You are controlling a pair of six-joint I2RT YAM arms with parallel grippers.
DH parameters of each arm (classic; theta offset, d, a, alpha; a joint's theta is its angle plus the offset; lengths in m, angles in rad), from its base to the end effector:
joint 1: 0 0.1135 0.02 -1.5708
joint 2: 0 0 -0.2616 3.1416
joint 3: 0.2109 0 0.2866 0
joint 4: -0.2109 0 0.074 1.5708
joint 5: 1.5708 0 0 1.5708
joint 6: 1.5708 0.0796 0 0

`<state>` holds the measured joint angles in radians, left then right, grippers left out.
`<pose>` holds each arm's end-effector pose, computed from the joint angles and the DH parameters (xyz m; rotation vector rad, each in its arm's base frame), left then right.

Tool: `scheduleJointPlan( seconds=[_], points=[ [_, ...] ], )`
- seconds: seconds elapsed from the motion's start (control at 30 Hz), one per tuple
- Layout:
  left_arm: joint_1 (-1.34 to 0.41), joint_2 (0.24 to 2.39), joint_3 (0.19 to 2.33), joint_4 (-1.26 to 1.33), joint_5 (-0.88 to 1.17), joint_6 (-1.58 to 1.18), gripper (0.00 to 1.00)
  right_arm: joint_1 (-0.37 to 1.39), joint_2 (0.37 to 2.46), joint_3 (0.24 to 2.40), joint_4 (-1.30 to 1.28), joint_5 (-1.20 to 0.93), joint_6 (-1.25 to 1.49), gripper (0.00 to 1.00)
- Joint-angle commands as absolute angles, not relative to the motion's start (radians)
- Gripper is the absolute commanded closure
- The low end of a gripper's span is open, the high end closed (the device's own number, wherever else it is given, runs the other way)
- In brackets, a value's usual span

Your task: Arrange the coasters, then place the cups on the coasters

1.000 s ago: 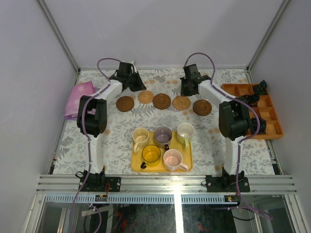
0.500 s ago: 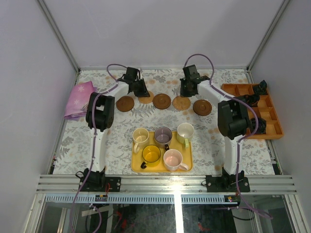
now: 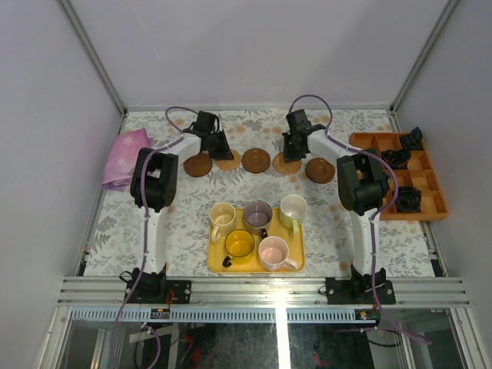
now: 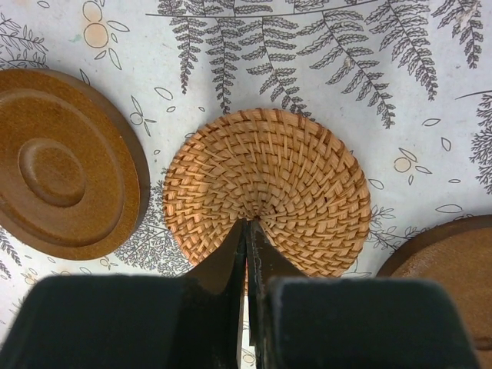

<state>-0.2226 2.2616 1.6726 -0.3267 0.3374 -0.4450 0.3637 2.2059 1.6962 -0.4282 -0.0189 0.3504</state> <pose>0.5246 -0.1458 0.0911 -0.1360 2.5452 -0.6928 0.5041 0.1935 0.1159 -0.0247 2.5371 0.3128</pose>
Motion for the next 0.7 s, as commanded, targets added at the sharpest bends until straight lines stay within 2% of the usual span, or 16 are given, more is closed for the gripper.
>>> scheduleJointPlan(
  seconds=[0.0, 0.67],
  points=[
    [-0.221, 2.226, 1.568, -0.35, 0.297, -0.453, 0.92, 0.359, 2.2, 1.693, -0.41, -0.037, 0.344, 1.0],
    [-0.222, 2.158, 1.526, -0.305, 0.304, -0.478, 0.92, 0.355, 2.165, 1.584, -0.401, -0.016, 0.327, 1.0]
  ],
)
